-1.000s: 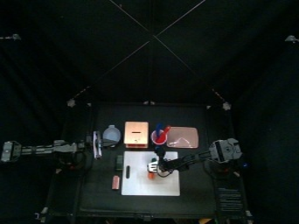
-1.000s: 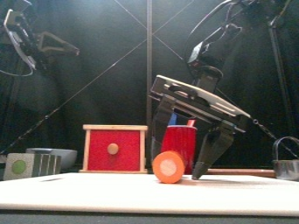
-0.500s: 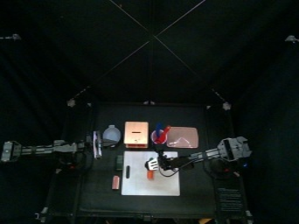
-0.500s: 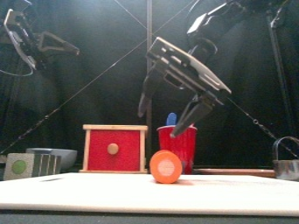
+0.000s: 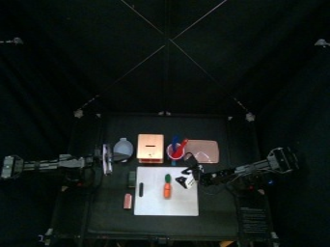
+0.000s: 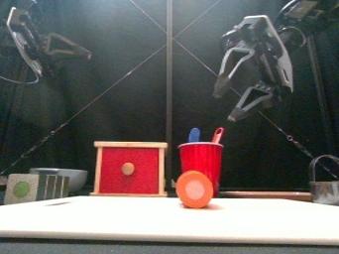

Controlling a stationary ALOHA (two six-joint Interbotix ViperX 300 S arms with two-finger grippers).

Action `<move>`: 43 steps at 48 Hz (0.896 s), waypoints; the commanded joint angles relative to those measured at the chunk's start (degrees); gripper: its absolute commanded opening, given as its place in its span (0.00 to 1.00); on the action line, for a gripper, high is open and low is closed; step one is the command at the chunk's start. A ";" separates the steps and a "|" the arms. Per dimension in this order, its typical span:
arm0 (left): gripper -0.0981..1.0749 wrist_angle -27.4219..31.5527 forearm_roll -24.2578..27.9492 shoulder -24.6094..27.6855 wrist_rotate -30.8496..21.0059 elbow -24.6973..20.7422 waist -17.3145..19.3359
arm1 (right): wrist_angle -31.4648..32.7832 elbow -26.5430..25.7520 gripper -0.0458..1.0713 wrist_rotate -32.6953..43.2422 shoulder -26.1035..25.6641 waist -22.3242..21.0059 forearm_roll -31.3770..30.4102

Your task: Grab knife handle

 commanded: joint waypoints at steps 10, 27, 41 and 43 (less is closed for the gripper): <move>0.14 -0.44 -1.32 0.26 0.09 -2.37 -0.09 | -5.10 1.05 0.44 -0.18 -7.47 0.35 -11.51; 0.14 0.44 -0.70 0.26 0.53 -2.64 -0.18 | -10.28 2.64 0.38 -0.26 -10.46 -0.09 -20.48; 0.14 0.62 -0.53 0.35 0.62 -2.37 0.26 | -10.20 3.52 0.38 -0.18 -9.93 -0.79 -20.13; 0.14 0.53 -0.53 0.35 0.62 -2.29 0.26 | -10.20 3.69 0.38 -0.26 -10.02 -1.23 -19.51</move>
